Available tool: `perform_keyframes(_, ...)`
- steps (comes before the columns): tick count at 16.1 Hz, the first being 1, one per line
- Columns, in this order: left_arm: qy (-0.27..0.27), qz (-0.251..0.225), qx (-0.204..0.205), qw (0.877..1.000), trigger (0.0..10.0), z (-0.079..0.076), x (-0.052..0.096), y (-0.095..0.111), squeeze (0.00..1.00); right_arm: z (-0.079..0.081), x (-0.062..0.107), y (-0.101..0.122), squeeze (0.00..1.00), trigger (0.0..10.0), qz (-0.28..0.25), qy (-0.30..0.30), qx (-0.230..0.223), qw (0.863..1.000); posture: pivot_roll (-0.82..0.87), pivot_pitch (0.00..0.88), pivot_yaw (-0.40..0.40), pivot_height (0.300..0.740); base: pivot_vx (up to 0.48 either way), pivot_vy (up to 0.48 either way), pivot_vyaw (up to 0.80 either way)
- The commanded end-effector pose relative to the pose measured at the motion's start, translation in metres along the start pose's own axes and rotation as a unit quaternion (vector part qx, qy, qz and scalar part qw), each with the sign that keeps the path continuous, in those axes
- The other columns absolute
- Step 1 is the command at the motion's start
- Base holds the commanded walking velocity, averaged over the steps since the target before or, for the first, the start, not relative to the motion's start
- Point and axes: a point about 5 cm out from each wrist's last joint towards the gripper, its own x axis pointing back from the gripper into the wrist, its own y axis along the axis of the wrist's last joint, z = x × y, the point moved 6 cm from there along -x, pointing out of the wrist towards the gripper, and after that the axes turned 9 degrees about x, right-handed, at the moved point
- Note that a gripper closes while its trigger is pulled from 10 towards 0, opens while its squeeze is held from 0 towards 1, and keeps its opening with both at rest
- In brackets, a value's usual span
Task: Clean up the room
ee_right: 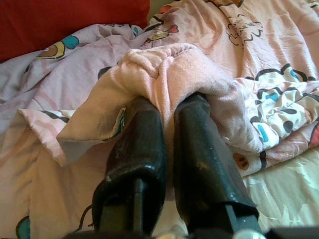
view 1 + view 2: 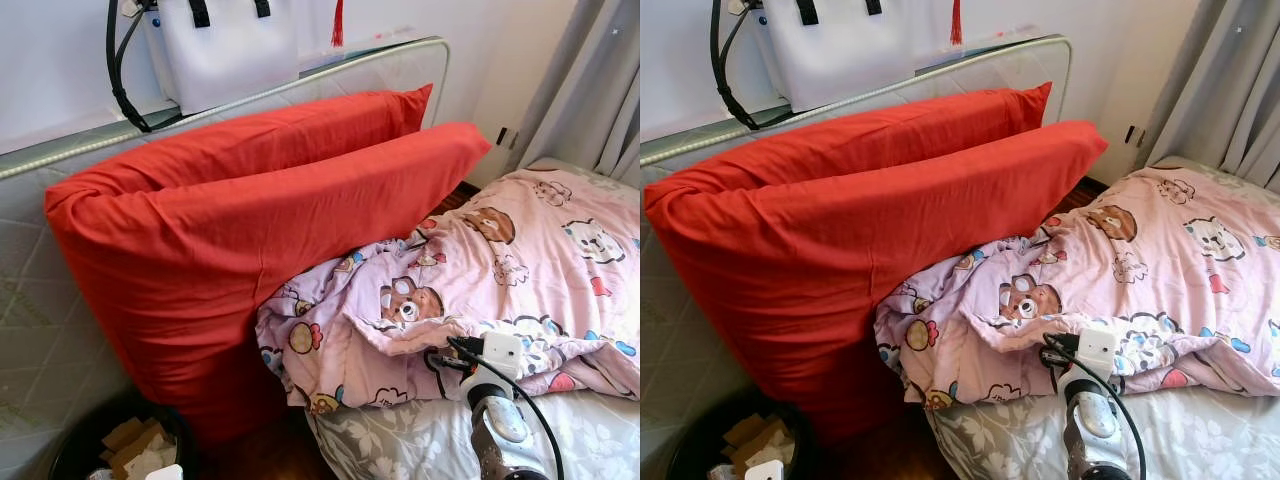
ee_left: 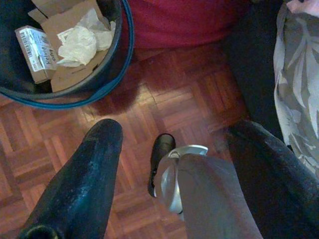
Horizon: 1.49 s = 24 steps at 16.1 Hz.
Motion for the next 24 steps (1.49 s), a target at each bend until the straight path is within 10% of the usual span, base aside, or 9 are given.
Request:
perform_keyframes(1, -0.006, 0.016, -0.013, 1.0, 10.0, -0.004, 0.0, -0.007, 0.0, -0.004, -0.001, 0.005, 0.0, 10.0, -0.007, -0.006, 0.01, 1.0, -0.03, 0.0, -0.016, 0.74, -0.251, 0.0, 0.0)
perform_keyframes(24, -0.015, -0.002, -0.019, 1.0, 10.0, -0.005, -0.002, 0.005, 0.0, -0.022, -0.005, 0.016, 0.0, 10.0, -0.017, -0.06, 0.02, 0.998, 0.01, 0.063, -0.015, 0.74, -0.298, 0.0, 0.0)
